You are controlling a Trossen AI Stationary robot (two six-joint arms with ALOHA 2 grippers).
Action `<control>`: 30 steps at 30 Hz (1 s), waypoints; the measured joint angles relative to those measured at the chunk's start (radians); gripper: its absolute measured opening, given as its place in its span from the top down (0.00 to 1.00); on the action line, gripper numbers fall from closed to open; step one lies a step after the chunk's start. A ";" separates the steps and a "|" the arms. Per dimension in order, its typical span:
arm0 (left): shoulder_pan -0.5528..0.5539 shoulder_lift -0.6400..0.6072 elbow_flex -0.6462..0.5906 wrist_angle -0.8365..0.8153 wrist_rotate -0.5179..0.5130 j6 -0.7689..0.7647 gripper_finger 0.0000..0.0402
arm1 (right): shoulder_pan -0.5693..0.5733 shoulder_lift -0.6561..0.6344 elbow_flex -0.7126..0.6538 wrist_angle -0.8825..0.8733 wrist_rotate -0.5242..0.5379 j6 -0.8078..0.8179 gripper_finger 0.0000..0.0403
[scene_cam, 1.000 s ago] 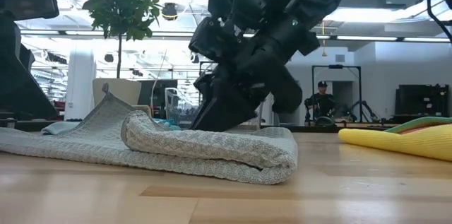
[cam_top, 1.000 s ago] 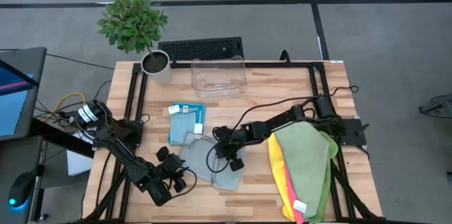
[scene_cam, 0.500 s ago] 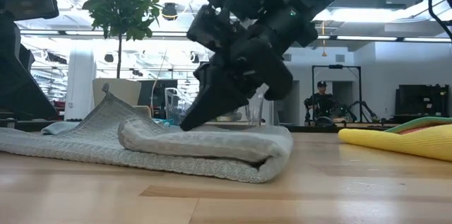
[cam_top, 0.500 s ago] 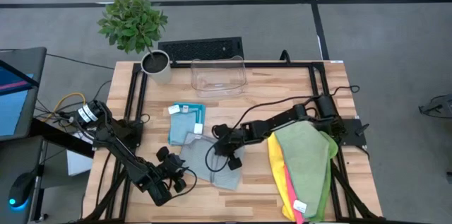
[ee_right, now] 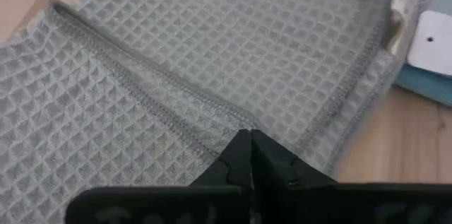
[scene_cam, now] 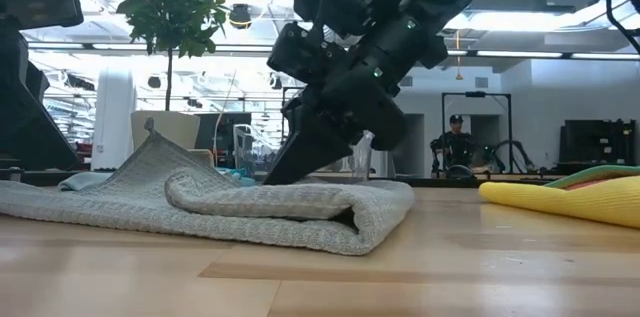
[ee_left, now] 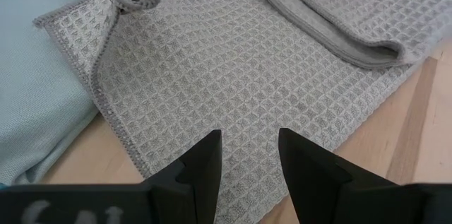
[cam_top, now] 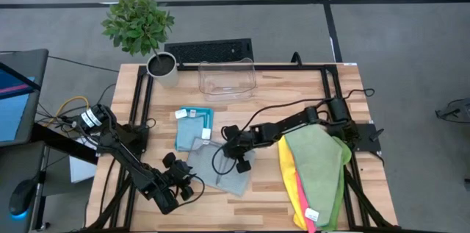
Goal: Fold microfiber towels
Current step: Fold the gray microfiber cloth
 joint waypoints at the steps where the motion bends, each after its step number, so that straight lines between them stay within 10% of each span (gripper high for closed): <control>1: 0.000 0.000 0.000 0.000 0.000 0.000 0.67 | 0.004 0.000 0.000 0.000 0.006 -0.001 0.92; 16: 0.000 0.000 0.000 0.002 -0.005 -0.001 0.67 | 0.003 0.000 0.011 0.071 0.073 0.000 0.90; 30: 0.000 0.000 0.000 0.003 0.002 -0.013 0.67 | -0.018 -0.122 0.016 0.054 0.085 0.000 0.64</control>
